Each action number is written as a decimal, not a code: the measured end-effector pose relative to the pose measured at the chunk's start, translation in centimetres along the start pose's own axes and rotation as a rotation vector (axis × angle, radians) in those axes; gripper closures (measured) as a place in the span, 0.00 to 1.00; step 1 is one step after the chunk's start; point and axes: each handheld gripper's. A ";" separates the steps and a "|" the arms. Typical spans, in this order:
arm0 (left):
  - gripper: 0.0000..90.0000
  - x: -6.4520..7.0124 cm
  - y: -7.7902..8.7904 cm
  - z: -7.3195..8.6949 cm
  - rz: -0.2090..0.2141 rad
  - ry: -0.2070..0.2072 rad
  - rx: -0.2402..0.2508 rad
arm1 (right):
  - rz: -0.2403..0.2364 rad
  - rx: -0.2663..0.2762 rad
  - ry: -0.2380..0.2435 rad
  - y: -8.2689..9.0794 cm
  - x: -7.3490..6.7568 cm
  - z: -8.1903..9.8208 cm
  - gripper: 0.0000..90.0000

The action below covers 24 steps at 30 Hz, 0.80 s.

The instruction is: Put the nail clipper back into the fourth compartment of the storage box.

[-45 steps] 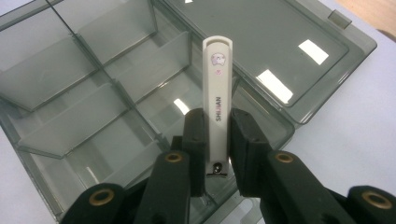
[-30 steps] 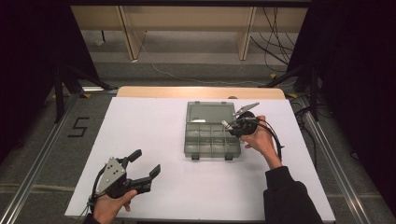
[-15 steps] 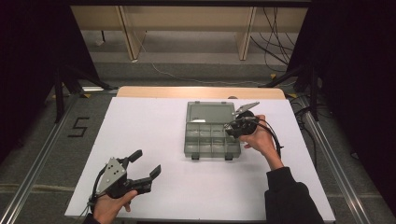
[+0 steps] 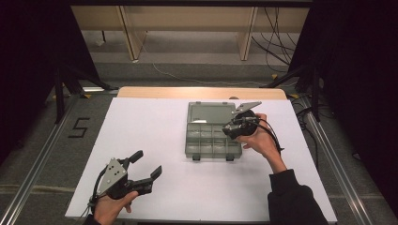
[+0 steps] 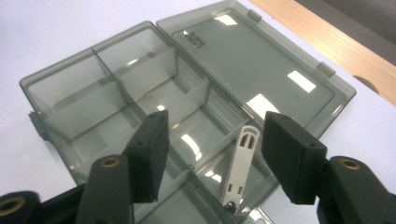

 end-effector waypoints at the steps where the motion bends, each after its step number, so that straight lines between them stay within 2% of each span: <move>1: 0.17 0.0 0.0 0.0 0.000 0.000 0.000 | -0.002 0.006 0.003 0.1 -0.2 -0.1 0.44; 3: 0.17 0.0 0.0 0.0 0.001 0.000 0.000 | -0.017 -0.008 0.001 0.4 -0.4 -0.1 0.43; 4: 0.17 0.0 0.0 0.0 0.001 0.000 0.000 | -0.011 0.013 0.010 0.3 -0.4 -0.1 0.42; 6: 0.17 0.0 0.0 0.0 0.001 0.001 0.001 | -0.007 0.017 0.013 0.3 -0.6 -0.1 0.41; 7: 0.17 0.0 0.0 0.0 0.001 0.001 0.000 | -0.003 0.017 -0.003 0.5 -0.9 -0.2 0.40; 10: 0.17 0.0 -0.2 0.1 0.004 -0.001 0.010 | -0.025 0.007 0.000 0.9 -1.2 -0.4 0.37; 13: 0.17 0.0 -0.2 0.1 0.005 -0.001 0.012 | -0.024 0.015 -0.005 1.0 -1.5 -0.5 0.37; 14: 0.17 0.0 0.0 0.0 0.000 0.000 -0.003 | -0.019 0.041 -0.004 0.9 -1.8 -0.5 0.37; 19: 0.17 0.0 -0.2 0.1 0.005 0.000 0.013 | -0.034 0.041 0.007 1.2 -2.3 -0.6 0.35; 21: 0.17 0.0 -0.2 0.1 0.006 -0.001 0.013 | -0.036 0.052 0.029 1.1 -2.3 -0.7 0.33; 24: 0.17 0.0 -0.2 0.1 0.005 0.000 0.014 | -0.036 0.058 0.019 1.2 -2.6 -0.7 0.32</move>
Point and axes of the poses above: each handheld gripper's, and its own axes: y roughly backward along the jaws, z roughly out of its underside, x roughly to its right, and after that the axes turned 8 degrees about -y, right-handed
